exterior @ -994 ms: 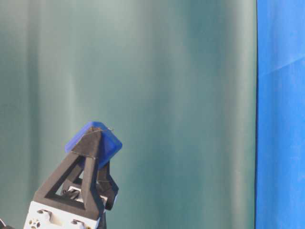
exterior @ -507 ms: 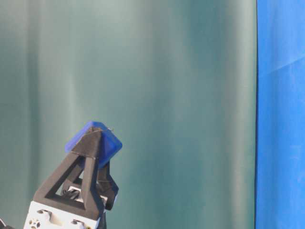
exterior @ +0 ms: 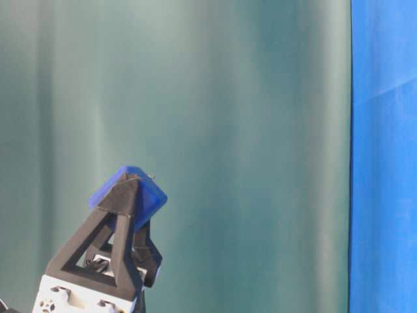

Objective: Handover the blue block to the right arm after grasping it with the left arm, then place it in the designated position.
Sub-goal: 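Hold the cube raised with the left gripper while opening the right gripper, then bring the right gripper down over the cube and close on it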

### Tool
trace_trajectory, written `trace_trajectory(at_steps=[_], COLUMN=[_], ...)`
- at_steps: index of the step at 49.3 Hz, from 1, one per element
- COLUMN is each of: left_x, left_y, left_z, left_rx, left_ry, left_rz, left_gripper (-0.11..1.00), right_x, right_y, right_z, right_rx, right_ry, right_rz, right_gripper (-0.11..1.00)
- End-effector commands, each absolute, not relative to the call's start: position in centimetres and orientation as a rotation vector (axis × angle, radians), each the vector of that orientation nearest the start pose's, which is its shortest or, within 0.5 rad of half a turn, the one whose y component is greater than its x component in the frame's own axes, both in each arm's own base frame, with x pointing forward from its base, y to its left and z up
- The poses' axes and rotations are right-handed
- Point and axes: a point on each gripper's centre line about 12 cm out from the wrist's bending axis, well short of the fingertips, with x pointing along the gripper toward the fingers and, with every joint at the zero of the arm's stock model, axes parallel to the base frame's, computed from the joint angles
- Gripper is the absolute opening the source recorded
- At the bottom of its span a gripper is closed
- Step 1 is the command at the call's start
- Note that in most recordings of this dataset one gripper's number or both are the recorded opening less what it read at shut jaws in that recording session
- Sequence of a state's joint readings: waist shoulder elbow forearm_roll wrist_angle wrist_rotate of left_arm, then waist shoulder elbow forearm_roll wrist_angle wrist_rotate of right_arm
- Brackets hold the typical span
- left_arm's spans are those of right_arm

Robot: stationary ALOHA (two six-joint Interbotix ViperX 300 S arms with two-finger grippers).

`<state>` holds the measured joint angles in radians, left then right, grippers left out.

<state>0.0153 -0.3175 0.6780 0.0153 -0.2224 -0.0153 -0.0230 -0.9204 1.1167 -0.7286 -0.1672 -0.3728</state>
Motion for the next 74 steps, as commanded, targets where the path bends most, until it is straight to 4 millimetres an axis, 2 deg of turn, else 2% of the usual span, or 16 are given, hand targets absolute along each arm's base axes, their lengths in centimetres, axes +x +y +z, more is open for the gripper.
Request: trace_trajectory(at_steps=[1,13,26,34,48,56,74], left_x=[35.9,35.9,35.9,35.8,35.8,35.8,35.8], left_y=[0.5,0.4,0.5,0.3,0.2,0.2,0.1], left_z=[32.1,32.1,32.1,32.1,32.0,32.0,32.0], left_rx=[0.0,-0.001,-0.001,-0.001,-0.001,-0.003,-0.002], left_ry=[0.098,0.1,0.1,0.098,0.1,0.1,0.101], left_rz=[0.011,0.01,0.011,0.007,0.004,0.004,-0.001], left_gripper=[0.48,0.48,0.48,0.48,0.48,0.48,0.48], right_x=[21.5,23.4,26.8,29.9,36.6,39.3,41.7], right_y=[0.9,0.9,0.7,0.3,-0.2,-0.4,-0.5], right_z=[30.2,31.0,32.3,32.6,32.8,33.0,33.4], right_rx=[-1.083,-1.078,-1.074,-1.072,-1.079,-1.11,-1.142], right_ry=[-0.012,-0.004,-0.008,0.005,0.019,0.016,0.005], right_rz=[0.108,0.123,0.133,0.142,0.161,0.162,0.157], right_gripper=[0.94,0.94,0.94,0.94,0.94,0.94,0.94])
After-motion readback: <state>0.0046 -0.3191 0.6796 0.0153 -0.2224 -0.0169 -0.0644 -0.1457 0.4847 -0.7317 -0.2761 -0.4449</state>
